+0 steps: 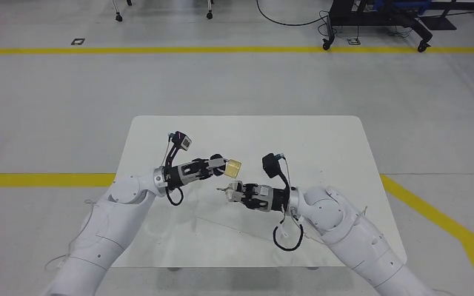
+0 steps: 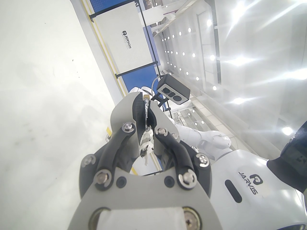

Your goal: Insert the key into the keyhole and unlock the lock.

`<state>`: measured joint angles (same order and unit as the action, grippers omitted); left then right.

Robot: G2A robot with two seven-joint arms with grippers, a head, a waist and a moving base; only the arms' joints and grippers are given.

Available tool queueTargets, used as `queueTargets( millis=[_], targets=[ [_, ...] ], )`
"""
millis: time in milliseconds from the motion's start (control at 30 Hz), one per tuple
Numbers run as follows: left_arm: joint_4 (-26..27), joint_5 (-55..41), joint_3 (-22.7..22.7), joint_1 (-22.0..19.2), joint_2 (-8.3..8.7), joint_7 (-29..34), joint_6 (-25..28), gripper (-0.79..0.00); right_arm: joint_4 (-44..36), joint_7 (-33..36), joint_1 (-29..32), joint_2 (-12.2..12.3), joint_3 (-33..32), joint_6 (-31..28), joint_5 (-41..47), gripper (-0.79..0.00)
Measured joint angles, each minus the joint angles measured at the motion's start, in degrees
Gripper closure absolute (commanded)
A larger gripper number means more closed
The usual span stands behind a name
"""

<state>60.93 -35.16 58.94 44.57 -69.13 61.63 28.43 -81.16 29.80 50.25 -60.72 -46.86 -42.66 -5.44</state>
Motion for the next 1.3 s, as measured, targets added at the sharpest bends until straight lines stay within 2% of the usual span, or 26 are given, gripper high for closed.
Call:
queueTargets(
  millis=[733, 833, 1033, 1300],
  targets=[
    [1.55, 2.11, 0.95, 0.77, -0.11, 1.96, 0.76, 0.0, 0.08, 0.06, 1.21, -0.68, -2.86, 0.11, 1.01, 0.0],
    [1.57, 3.75, 1.24, 0.66, -0.05, 1.29, 1.91, 0.0, -0.13, 0.54, 1.45, -0.75, -3.02, 0.03, 0.95, 0.0],
    [2.43, 9.7, 2.02, 0.85, 0.24, -0.84, 7.52, 0.0, 0.25, 2.65, 2.47, -0.47, -4.19, -2.1, 2.66, 0.0],
    [2.58, 9.74, 3.65, 1.26, 0.68, -0.67, 9.89, 0.0, 1.31, 6.6, 4.91, 0.73, -7.87, -7.89, 11.32, 0.0]
  ],
)
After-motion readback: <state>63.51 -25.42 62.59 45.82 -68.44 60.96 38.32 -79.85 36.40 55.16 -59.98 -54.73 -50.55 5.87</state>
